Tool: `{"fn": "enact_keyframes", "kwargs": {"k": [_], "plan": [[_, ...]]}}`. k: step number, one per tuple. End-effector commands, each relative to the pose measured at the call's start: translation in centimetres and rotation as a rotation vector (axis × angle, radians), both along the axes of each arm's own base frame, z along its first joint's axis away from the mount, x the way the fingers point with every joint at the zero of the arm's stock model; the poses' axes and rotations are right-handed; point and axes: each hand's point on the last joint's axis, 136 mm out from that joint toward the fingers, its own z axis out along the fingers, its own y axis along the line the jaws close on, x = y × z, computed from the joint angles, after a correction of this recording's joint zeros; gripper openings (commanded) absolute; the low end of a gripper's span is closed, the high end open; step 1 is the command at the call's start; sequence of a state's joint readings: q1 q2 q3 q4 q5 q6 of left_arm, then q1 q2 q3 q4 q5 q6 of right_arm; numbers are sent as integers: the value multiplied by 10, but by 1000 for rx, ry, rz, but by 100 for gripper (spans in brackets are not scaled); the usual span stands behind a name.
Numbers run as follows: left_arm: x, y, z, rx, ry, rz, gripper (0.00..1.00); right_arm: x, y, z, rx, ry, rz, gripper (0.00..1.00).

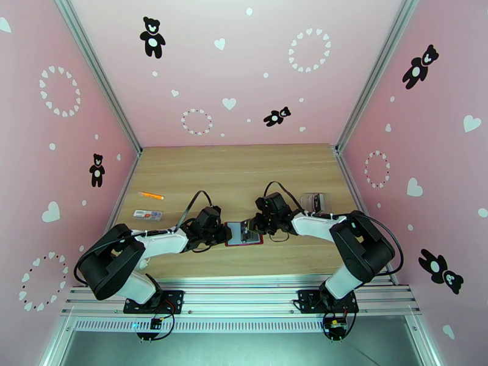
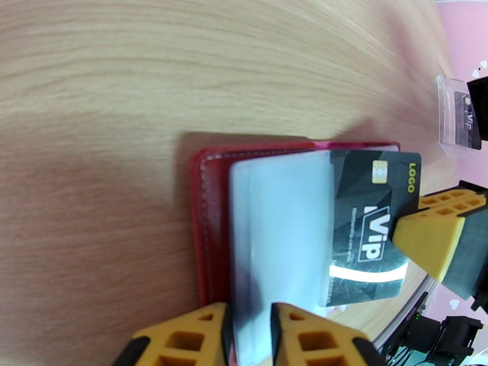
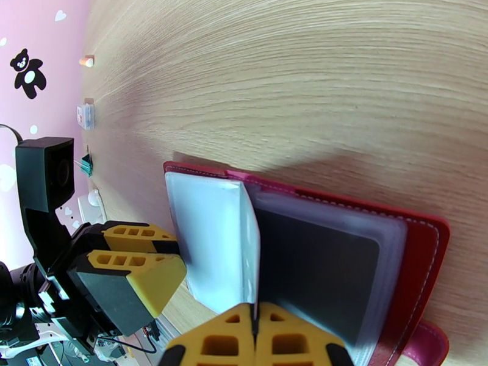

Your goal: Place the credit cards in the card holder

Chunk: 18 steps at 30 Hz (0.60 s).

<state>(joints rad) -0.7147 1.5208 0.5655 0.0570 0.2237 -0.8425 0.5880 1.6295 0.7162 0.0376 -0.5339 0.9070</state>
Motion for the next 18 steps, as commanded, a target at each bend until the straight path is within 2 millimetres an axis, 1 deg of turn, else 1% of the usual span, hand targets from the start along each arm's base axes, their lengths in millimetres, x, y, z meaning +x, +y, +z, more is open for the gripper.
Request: {"fn": "enact_keyframes", "kwargs": {"k": [1, 13, 18], "plan": [[0, 9, -8, 37, 3, 17, 25, -16, -9, -16, -57, 51, 2, 0], [0, 9, -8, 38, 1, 15, 25, -21, -8, -15, -62, 55, 20, 0], [1, 9, -9, 42, 1, 11, 25, -21, -7, -19, -68, 66, 26, 0]]}}
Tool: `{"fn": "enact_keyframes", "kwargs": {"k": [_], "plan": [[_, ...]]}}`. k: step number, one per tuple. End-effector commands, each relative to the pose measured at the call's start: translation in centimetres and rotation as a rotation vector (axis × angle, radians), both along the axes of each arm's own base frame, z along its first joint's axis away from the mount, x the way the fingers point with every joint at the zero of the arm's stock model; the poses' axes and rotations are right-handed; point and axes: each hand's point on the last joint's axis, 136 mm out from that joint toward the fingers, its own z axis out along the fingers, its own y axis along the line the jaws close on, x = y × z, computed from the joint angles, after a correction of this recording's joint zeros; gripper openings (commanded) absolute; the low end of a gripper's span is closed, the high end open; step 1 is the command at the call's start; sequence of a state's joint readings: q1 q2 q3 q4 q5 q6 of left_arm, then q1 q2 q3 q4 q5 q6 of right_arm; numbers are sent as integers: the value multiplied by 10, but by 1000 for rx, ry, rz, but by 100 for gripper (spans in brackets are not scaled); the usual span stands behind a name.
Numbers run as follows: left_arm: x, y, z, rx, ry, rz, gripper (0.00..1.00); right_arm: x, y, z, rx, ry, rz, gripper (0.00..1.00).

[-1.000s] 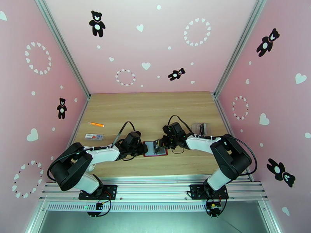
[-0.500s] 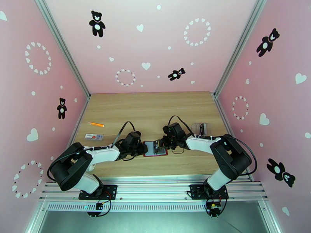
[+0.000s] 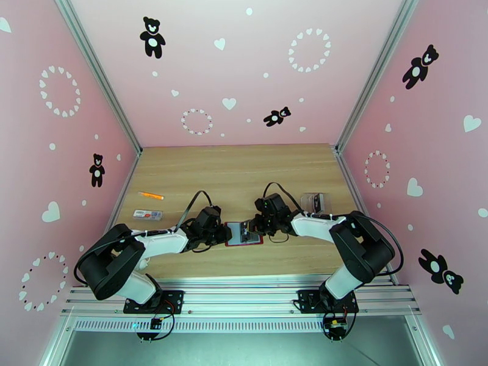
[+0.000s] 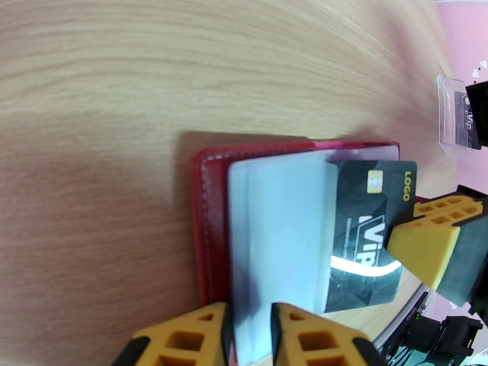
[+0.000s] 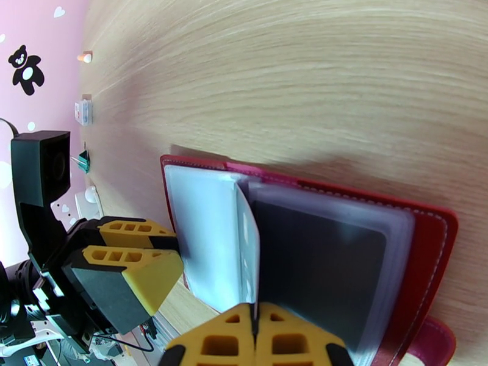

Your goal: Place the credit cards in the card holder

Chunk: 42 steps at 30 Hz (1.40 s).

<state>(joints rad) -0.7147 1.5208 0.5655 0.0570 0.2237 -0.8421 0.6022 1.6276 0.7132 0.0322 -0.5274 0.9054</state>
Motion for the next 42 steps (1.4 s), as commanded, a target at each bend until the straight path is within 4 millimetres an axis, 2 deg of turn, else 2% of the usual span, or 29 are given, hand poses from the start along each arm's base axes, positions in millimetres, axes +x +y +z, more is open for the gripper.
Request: {"fn": "enact_keyframes", "kwargs": {"k": [1, 16, 27, 42], "plan": [[0, 9, -10, 42, 2, 12, 25, -16, -9, -18, -61, 65, 14, 0], [0, 8, -10, 43, 3, 7, 25, -13, -12, -21, -102, 62, 10, 0], [0, 7, -7, 32, -2, 1, 25, -11, -15, -18, -177, 41, 20, 17], [-2, 8, -9, 34, 0, 3, 25, -11, -3, -15, -213, 19, 42, 19]]}}
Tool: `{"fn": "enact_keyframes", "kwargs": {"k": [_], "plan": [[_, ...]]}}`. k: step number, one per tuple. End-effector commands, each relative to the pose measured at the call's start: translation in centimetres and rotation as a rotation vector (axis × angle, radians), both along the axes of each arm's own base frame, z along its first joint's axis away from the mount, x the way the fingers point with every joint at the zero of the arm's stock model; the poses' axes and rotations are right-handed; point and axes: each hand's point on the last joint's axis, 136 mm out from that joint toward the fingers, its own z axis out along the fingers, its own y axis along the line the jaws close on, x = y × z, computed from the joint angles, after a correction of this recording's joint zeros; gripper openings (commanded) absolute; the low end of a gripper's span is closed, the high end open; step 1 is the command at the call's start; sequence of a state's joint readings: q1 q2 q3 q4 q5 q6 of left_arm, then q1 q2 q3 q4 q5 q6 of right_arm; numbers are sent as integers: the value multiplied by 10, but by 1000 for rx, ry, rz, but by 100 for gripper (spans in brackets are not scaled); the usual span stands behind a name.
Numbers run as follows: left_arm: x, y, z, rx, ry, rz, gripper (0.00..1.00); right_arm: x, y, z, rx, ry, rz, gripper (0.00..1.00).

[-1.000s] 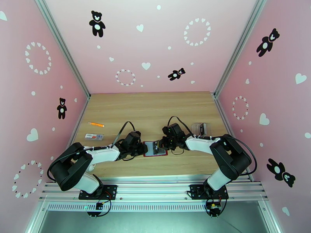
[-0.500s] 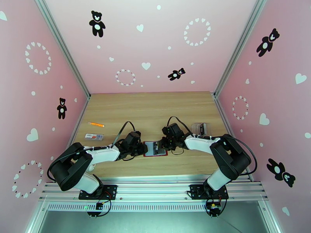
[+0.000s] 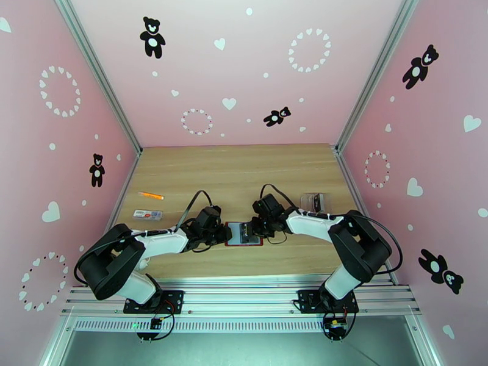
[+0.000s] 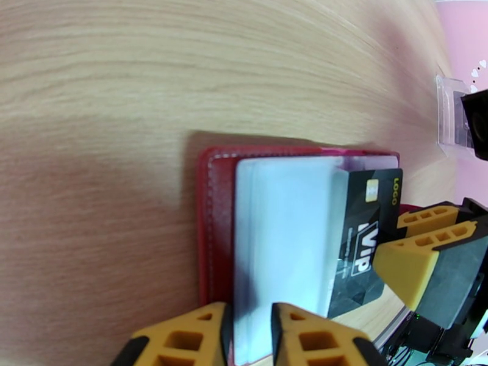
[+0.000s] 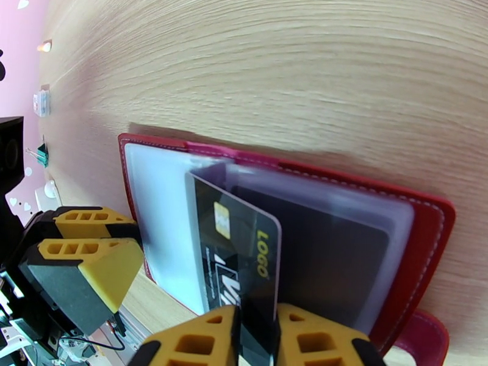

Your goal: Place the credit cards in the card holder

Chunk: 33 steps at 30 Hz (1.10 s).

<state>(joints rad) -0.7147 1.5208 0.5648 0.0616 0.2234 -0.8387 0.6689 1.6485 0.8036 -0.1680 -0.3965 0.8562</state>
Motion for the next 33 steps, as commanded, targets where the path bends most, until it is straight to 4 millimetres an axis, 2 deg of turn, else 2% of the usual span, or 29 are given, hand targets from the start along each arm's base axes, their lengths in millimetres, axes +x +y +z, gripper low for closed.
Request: {"fn": "enact_keyframes", "kwargs": {"k": [1, 13, 18, 27, 33], "plan": [[-2, 9, -9, 36, 5, 5, 25, -1, 1, -4, -41, 12, 6, 19], [-2, 8, -11, 32, 9, 10, 25, -3, 2, -7, -53, 14, -30, 19], [-2, 9, -11, 32, 9, 11, 25, -5, 4, -8, -55, 17, -28, 25], [-2, 9, -10, 32, 7, 11, 25, -1, -12, 7, -125, -47, -56, 33], [-2, 8, -10, 30, 7, 11, 25, -5, -10, 11, -127, -49, -36, 35]]}}
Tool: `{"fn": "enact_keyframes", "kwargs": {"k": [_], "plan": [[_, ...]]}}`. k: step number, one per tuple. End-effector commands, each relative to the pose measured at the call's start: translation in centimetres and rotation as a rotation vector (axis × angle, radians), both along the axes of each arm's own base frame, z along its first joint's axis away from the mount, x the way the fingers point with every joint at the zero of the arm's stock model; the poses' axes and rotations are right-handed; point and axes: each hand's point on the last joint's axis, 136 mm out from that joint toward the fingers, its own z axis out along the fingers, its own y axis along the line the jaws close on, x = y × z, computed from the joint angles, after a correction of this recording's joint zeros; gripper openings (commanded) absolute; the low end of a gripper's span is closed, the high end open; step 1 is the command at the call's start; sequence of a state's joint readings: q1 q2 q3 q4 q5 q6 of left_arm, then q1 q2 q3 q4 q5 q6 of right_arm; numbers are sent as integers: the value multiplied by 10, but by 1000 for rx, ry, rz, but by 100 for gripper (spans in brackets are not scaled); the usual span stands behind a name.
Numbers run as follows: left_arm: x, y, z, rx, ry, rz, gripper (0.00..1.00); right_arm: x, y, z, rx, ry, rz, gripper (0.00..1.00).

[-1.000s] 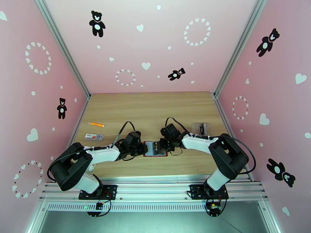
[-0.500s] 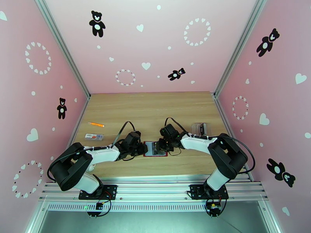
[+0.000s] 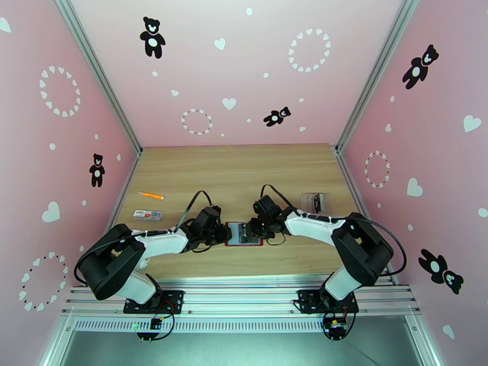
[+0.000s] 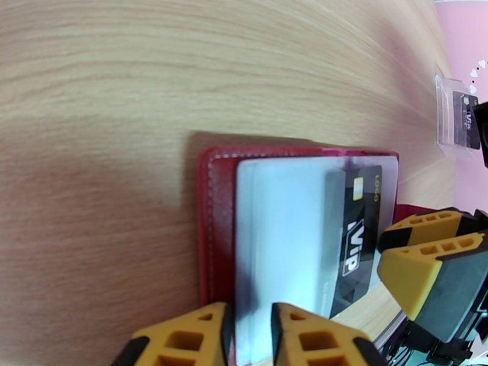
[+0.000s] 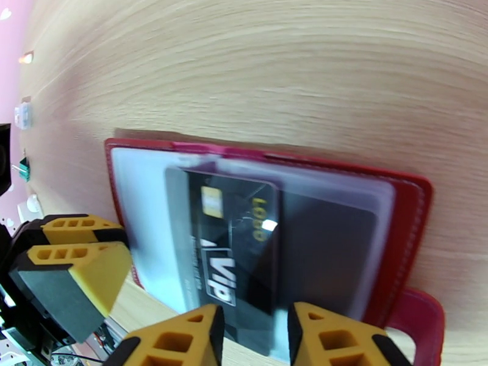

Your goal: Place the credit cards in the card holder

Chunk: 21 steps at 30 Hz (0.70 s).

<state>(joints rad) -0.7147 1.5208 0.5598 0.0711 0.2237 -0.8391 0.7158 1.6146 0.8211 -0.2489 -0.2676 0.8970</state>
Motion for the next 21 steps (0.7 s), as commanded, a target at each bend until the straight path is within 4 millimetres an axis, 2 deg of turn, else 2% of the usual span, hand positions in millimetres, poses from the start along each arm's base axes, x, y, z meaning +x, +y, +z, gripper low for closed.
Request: {"fn": "enact_keyframes", "kwargs": {"k": [1, 14, 21], "plan": [[-2, 8, -9, 32, 11, 9, 25, -2, -1, 9, -25, -17, 13, 35], [-2, 8, -9, 36, 9, 8, 25, 1, 10, 3, -32, 6, 37, 33], [-3, 8, -10, 37, 10, 6, 25, 2, 8, -2, -56, 12, 34, 33]]}}
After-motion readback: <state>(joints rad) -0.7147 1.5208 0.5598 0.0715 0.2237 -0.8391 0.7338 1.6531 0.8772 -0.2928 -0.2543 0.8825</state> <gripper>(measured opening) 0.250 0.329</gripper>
